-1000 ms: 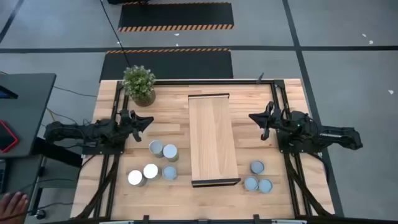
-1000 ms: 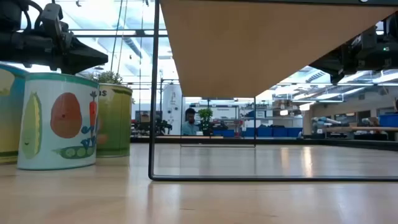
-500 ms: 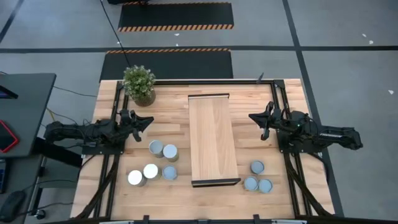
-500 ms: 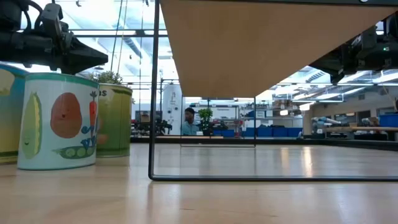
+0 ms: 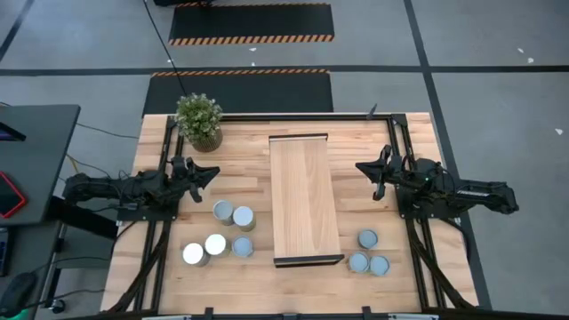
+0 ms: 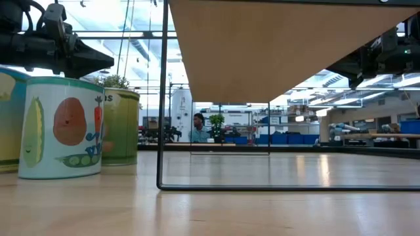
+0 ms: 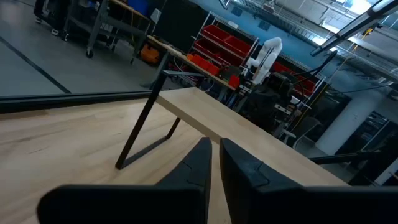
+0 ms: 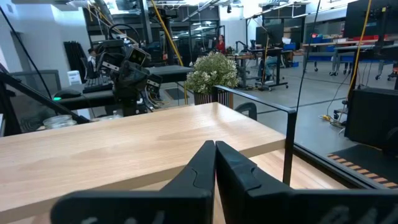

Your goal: Pick and place cans onto a shelf

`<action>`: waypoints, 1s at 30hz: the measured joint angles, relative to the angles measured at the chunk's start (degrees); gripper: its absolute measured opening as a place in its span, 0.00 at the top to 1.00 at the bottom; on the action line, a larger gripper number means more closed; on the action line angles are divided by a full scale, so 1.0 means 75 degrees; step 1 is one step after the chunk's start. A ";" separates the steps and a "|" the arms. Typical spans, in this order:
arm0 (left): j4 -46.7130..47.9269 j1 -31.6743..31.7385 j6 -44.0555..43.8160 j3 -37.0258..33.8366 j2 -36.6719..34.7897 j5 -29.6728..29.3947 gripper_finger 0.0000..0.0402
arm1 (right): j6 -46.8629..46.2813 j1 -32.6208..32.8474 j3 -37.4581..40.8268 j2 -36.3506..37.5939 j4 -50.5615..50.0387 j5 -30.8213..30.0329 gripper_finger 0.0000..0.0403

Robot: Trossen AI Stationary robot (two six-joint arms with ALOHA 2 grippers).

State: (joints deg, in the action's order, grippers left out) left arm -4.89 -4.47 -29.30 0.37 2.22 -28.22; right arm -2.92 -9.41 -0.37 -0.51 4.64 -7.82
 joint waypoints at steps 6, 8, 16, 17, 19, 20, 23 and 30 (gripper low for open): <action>0.0000 0.0003 0.0000 -0.0001 0.0003 -0.0001 0.90 | 0.0000 0.0000 -0.0001 -0.0002 -0.0002 0.0001 0.95; 0.0000 0.0003 0.0003 0.0001 0.0003 -0.0001 0.90 | 0.0000 0.0000 0.0000 -0.0002 -0.0002 0.0001 0.95; 0.0000 0.0002 0.0000 0.0001 0.0002 -0.0001 0.90 | 0.0000 -0.0001 0.0001 0.0000 -0.0003 0.0001 0.95; -0.0001 0.0000 0.0000 0.0001 0.0002 0.0000 0.90 | 0.0000 0.0000 0.0000 -0.0002 -0.0002 0.0001 0.95; -0.0001 0.0001 0.0000 0.0002 0.0003 0.0001 0.90 | 0.0000 0.0000 -0.0002 -0.0002 -0.0003 0.0000 0.95; 0.0000 0.0003 0.0000 0.0002 0.0003 0.0000 0.90 | 0.0000 -0.0002 0.0000 0.0000 0.0000 0.0001 0.95; 0.0000 0.0002 0.0000 0.0002 0.0001 0.0000 0.90 | 0.0000 0.0000 0.0001 -0.0001 -0.0003 -0.0001 0.95; -0.0049 0.0003 -0.0121 -0.0001 0.0001 0.0002 0.90 | 0.0000 -0.0002 0.0001 -0.0002 -0.0001 0.0000 0.95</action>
State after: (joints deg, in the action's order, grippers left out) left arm -5.25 -4.45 -30.21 0.36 2.23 -28.21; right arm -2.92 -9.42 -0.36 -0.52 4.63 -7.83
